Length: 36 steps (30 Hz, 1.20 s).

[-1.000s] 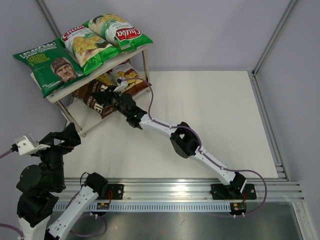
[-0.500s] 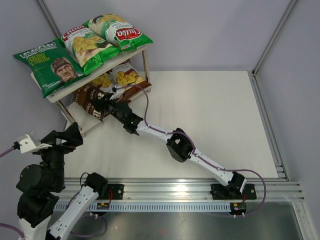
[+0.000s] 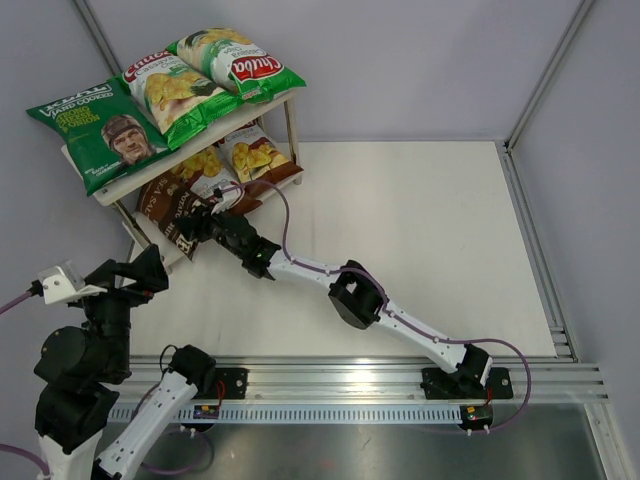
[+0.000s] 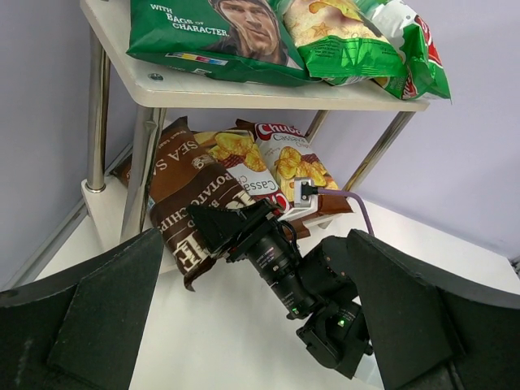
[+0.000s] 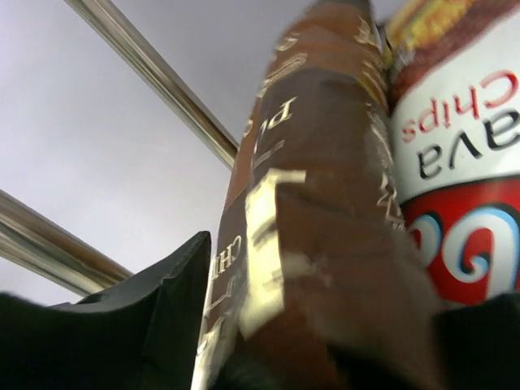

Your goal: Place and organize the chips bags onto the shelf

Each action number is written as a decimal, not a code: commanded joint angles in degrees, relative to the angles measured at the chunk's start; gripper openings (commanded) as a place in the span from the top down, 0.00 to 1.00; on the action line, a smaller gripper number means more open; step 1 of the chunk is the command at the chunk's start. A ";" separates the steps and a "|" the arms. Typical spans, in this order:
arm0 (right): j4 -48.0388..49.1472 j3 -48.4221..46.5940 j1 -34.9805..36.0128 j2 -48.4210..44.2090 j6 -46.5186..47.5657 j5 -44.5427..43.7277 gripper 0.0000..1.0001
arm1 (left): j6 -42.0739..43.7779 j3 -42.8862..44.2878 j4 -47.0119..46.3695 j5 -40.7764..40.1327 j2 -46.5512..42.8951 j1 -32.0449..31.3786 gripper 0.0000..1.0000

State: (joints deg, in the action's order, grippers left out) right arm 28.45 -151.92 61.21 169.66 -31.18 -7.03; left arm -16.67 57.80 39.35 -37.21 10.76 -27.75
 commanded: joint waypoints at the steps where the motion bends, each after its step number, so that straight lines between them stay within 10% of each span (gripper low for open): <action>1: -1.55 5.20 0.93 -8.89 -0.97 -1.85 0.39 | 1.02 1.61 -1.38 1.18 1.45 0.33 0.01; 11: -9.46 13.22 1.02 -16.91 -5.47 -0.09 0.32 | 1.55 1.53 -0.95 1.00 2.07 0.33 0.01; 20: -9.72 19.99 1.02 -21.04 -9.16 1.40 0.68 | 1.55 1.79 -0.51 1.09 2.24 0.33 0.01; 36: -17.45 -2.16 1.63 -7.06 -10.40 3.51 0.82 | 1.72 1.35 -0.86 0.91 2.59 0.33 0.01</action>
State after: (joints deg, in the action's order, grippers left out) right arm 11.86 -150.69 62.11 161.80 -41.76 -4.89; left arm -15.99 58.04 40.42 -37.19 11.81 -27.75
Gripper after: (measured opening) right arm 0.184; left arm 0.987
